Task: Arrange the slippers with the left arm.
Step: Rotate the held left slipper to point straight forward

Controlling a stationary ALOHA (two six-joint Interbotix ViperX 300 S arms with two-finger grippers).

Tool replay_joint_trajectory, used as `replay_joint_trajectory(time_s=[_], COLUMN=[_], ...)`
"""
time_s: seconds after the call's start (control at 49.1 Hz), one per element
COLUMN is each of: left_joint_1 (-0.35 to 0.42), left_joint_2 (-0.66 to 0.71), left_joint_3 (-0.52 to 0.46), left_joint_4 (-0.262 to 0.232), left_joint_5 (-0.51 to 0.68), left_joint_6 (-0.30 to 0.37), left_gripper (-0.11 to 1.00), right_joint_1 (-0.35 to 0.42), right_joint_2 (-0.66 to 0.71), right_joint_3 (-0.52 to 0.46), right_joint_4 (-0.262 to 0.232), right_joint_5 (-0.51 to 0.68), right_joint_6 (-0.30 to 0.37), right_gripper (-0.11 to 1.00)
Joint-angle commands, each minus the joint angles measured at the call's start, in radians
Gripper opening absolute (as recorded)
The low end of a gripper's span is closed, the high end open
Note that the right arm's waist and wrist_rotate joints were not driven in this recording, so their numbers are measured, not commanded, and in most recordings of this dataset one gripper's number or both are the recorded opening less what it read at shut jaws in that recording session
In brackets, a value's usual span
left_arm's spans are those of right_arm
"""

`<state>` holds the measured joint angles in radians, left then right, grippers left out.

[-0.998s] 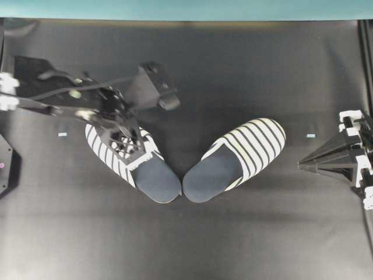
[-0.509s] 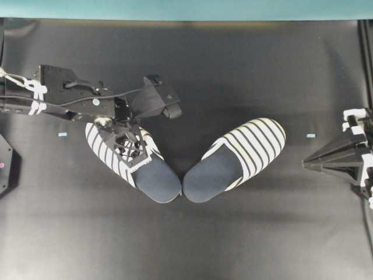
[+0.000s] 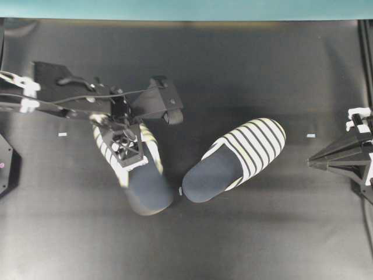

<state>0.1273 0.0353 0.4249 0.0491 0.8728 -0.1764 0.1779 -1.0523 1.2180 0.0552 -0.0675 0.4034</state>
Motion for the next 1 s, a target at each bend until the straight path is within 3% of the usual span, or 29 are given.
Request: replay_joint_trajectory(time_s=[0.0,0.122,0.367,0.611,0.815,0.978], left_joint_1=[-0.008,-0.008,0.005,0.008,0.003,0.000], left_joint_2=[-0.058,-0.081,-0.040,0.028,0.040,0.037], left_joint_3=[-0.035,-0.051,-0.069,-0.063,-0.040,-0.015], left_joint_4=[0.005,0.005,0.006,0.005,0.005,0.005], left_joint_5=[-0.002,-0.002,0.000,-0.086,-0.135,-0.170], left_joint_6=[0.124,0.216,0.155,0.084,0.106,0.066], left_gripper=[0.01,0.01,0.01,0.01,0.01,0.01], right_joint_1=[0.000,0.000,0.000,0.000,0.000,0.000], right_joint_2=[0.003,0.003,0.003,0.003,0.003,0.003], right_joint_3=[-0.008,-0.006,-0.006,-0.008,-0.006,-0.006], right_joint_4=[0.000,0.000,0.000,0.000,0.000,0.002], right_joint_5=[-0.008,-0.005,-0.005,-0.006,-0.006,-0.005], right_joint_6=[0.000,0.000,0.002,0.000,0.002,0.000], right_gripper=[0.00,0.00,0.00,0.00,0.00,0.00])
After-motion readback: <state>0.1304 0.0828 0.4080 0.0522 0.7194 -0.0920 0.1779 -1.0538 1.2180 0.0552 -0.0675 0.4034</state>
